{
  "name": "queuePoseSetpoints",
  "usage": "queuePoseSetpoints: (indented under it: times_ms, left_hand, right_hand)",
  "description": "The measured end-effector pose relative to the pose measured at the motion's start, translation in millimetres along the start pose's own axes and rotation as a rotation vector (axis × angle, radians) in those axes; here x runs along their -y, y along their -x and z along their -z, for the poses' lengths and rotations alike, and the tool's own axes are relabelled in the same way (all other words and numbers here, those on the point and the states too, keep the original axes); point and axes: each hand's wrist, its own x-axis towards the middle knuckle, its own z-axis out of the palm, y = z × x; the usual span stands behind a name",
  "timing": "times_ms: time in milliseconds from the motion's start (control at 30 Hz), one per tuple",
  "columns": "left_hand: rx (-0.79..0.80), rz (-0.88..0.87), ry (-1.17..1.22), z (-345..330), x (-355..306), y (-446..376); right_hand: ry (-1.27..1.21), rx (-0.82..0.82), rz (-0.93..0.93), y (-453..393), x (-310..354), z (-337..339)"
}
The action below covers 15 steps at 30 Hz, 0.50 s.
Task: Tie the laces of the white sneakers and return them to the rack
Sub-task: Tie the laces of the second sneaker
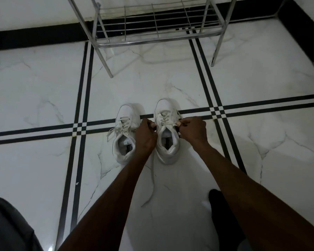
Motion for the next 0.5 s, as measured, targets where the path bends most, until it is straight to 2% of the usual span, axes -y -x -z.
queuePoseSetpoints:
  times_ms: [100, 200, 267, 333, 500]
  left_hand:
    - [0.125, -0.041, -0.112, 11.9, -1.3, -7.2]
    - [0.221, -0.123, -0.057, 26.1, -4.0, -6.7]
    - [0.285, -0.112, -0.009, 36.9, -7.4, -6.6]
    - [0.341, -0.009, 0.045, 44.4, -9.7, -8.7]
    - [0.359, 0.073, 0.159, 49.6, -16.1, -13.2]
  right_hand:
    - [0.052, 0.129, 0.029, 0.1, 7.1, 13.5]
    - [0.079, 0.207, 0.005, -7.0, 12.0, 32.0]
    - [-0.04, 0.232, -0.031, -8.0, 18.9, 41.3]
    - [-0.152, 0.278, -0.074, -7.7, 27.3, 44.2]
    - [-0.406, 0.385, -0.135, -5.1, 47.8, 35.1]
